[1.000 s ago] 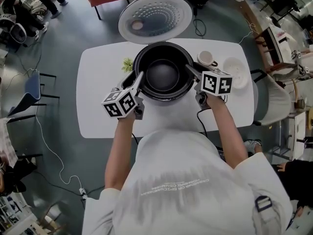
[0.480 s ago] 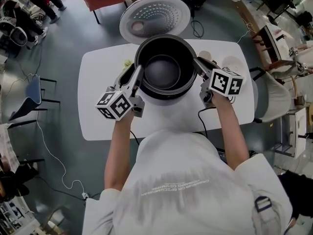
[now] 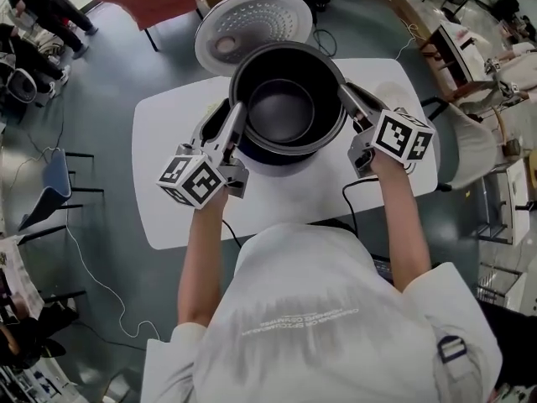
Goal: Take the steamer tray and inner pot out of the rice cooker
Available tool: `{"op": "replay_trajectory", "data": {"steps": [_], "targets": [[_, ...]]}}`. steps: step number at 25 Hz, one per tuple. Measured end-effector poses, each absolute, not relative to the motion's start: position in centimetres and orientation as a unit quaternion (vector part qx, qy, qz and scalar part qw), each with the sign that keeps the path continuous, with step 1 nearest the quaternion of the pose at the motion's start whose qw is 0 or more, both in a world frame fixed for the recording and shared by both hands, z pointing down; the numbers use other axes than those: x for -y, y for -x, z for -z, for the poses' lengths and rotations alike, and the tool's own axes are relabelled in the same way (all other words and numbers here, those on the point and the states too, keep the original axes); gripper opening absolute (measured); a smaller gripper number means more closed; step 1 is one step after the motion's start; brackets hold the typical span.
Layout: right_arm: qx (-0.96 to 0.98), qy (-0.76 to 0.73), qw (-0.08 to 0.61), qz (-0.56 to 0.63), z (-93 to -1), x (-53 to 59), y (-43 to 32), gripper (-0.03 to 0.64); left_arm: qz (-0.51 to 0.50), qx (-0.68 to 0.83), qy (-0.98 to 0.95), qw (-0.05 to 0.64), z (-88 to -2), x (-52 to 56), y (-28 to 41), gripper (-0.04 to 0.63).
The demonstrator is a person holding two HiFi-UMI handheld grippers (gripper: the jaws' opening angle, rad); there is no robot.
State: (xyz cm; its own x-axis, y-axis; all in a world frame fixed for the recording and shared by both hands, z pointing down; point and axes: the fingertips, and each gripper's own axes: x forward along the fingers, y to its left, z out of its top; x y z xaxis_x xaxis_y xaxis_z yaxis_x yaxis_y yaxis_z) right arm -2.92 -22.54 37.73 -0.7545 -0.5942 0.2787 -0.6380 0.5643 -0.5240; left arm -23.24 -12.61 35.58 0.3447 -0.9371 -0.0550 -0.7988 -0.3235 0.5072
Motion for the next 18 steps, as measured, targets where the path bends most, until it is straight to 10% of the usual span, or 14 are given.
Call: {"op": "replay_trajectory", "data": {"steps": [18], "targets": [[0.811, -0.370, -0.171, -0.420, -34.8, 21.9, -9.8, 0.100, 0.127, 0.466, -0.855, 0.187, -33.9, 16.5, 12.6, 0.121]]}}
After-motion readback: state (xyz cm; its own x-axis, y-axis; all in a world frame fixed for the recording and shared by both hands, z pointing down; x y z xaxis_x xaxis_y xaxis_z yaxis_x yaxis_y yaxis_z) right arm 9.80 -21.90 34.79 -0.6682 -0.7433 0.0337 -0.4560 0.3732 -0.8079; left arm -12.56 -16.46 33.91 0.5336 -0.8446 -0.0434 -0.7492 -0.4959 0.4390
